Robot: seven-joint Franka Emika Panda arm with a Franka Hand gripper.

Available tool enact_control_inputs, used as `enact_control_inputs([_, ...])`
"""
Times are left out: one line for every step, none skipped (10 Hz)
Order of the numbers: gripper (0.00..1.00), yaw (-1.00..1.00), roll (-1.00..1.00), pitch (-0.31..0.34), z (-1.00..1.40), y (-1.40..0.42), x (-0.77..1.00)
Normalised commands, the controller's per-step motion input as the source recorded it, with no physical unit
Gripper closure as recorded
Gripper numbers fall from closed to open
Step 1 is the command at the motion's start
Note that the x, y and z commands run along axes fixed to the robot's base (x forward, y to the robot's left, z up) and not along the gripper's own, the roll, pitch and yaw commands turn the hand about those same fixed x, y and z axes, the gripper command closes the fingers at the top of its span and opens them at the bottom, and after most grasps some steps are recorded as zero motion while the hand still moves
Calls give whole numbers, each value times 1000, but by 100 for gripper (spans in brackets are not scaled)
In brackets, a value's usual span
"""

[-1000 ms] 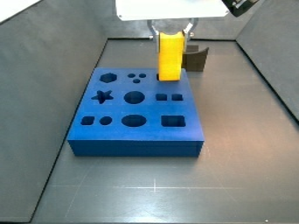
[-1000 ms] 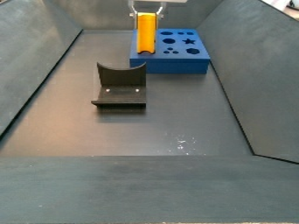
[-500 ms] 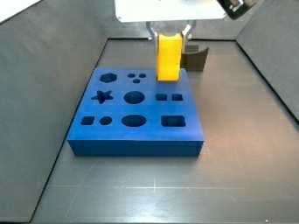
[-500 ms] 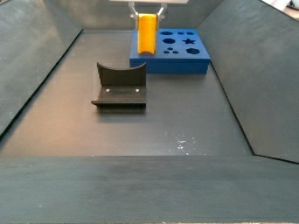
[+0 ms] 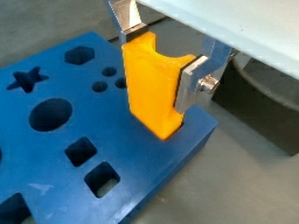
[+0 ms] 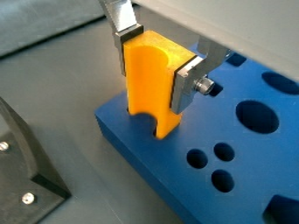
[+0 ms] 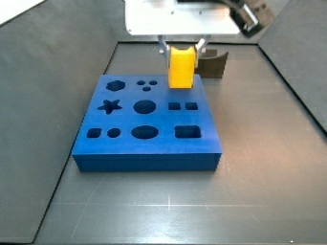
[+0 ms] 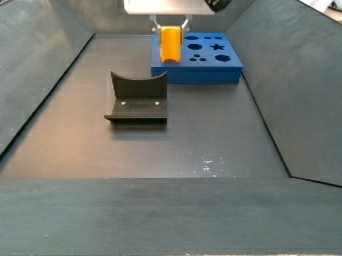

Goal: Pick up the arch object. Move up. Place the arch object on the fixture. Regrasp the arch object. Move to above the board. Insert the arch object.
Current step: Insert the arch object.

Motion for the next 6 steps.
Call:
enact_control_inputs([100, 0, 30, 21, -663, -37, 0])
enact_control_inputs([100, 0, 23, 0, -626, -40, 0])
enact_control_inputs([100, 0, 0, 0, -11, 0, 20])
enact_control_inputs([100, 0, 0, -4, 0, 0, 0])
enact_control_inputs([100, 0, 0, 10, 0, 0, 0])
enact_control_inputs([100, 0, 0, 0, 0, 0, 0])
